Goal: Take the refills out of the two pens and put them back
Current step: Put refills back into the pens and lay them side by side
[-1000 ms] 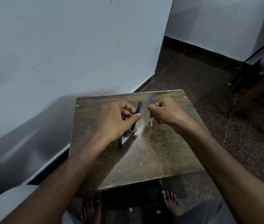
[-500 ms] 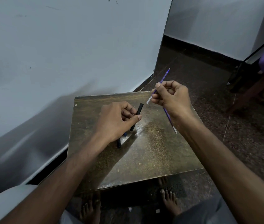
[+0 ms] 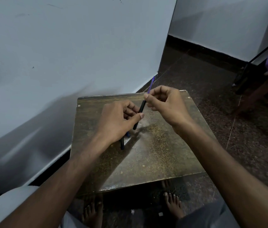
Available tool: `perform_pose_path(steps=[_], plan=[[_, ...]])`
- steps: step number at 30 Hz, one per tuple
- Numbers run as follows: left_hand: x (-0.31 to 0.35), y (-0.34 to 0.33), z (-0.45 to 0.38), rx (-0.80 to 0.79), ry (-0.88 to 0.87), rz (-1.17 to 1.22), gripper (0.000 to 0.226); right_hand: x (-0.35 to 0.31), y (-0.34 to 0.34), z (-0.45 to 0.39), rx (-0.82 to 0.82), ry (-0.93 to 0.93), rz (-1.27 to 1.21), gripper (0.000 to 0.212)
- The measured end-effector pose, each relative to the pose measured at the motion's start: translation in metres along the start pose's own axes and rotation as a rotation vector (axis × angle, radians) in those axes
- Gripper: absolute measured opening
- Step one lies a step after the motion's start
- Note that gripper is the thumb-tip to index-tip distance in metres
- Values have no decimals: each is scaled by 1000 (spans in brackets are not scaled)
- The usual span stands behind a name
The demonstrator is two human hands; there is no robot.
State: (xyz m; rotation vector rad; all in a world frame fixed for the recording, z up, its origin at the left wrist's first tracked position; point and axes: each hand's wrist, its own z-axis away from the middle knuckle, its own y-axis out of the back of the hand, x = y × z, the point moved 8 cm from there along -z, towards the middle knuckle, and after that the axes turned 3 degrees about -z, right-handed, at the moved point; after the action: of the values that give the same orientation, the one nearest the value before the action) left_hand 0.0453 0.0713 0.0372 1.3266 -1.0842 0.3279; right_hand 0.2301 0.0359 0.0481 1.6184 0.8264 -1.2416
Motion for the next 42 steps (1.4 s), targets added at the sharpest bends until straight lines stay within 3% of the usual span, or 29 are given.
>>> perform_pose_path(steps=[5, 10, 21, 26, 32, 34, 37, 42], plan=[[-5, 24, -5, 131, 28, -38, 13, -1, -14, 4, -69, 53, 265, 14], [-9, 44, -5, 253, 58, -51, 17, 5, -55, 23, -327, 133, 636, 12], [-12, 45, -6, 265, 89, -79, 17, 18, -57, 24, -317, -5, 727, 11], [-14, 41, -8, 232, 80, -60, 18, 16, -61, 28, -222, 40, 720, 27], [-15, 37, -8, 218, 45, -48, 15, 24, -56, 27, -349, -38, 795, 24], [-15, 33, -9, 199, 35, -50, 14, 21, -43, 24, -343, -64, 701, 19], [-13, 24, -11, 134, 5, -45, 14, 15, -15, 14, -190, -93, 380, 9], [-2, 5, -4, 8, -85, -125, 15, 7, 17, 2, 56, -57, -156, 17]])
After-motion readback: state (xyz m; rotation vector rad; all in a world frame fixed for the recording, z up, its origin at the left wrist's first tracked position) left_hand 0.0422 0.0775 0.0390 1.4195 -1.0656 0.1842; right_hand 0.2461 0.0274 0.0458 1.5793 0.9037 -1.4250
